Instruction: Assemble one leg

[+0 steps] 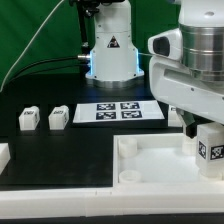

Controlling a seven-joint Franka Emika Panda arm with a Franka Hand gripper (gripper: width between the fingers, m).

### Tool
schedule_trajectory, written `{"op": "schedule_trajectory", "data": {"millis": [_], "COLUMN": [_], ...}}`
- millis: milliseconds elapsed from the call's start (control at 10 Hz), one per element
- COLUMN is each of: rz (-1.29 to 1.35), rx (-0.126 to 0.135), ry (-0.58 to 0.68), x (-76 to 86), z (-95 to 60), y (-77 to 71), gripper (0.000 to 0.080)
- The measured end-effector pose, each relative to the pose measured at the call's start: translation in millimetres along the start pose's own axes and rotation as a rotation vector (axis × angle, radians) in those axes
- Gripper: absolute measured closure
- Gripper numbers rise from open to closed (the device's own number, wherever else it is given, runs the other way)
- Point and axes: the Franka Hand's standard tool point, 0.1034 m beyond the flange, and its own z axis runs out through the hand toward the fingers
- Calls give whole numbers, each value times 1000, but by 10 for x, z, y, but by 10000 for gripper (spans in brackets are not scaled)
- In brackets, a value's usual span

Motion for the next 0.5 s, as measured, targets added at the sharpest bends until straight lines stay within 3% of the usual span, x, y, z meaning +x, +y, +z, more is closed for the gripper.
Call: {"op": "schedule_trajectory", "data": {"millis": [500], "rz": [-531], "rx": [3], "ry": [3], "x": [4], "z": [-24], "y": [15], "gripper": [151]}}
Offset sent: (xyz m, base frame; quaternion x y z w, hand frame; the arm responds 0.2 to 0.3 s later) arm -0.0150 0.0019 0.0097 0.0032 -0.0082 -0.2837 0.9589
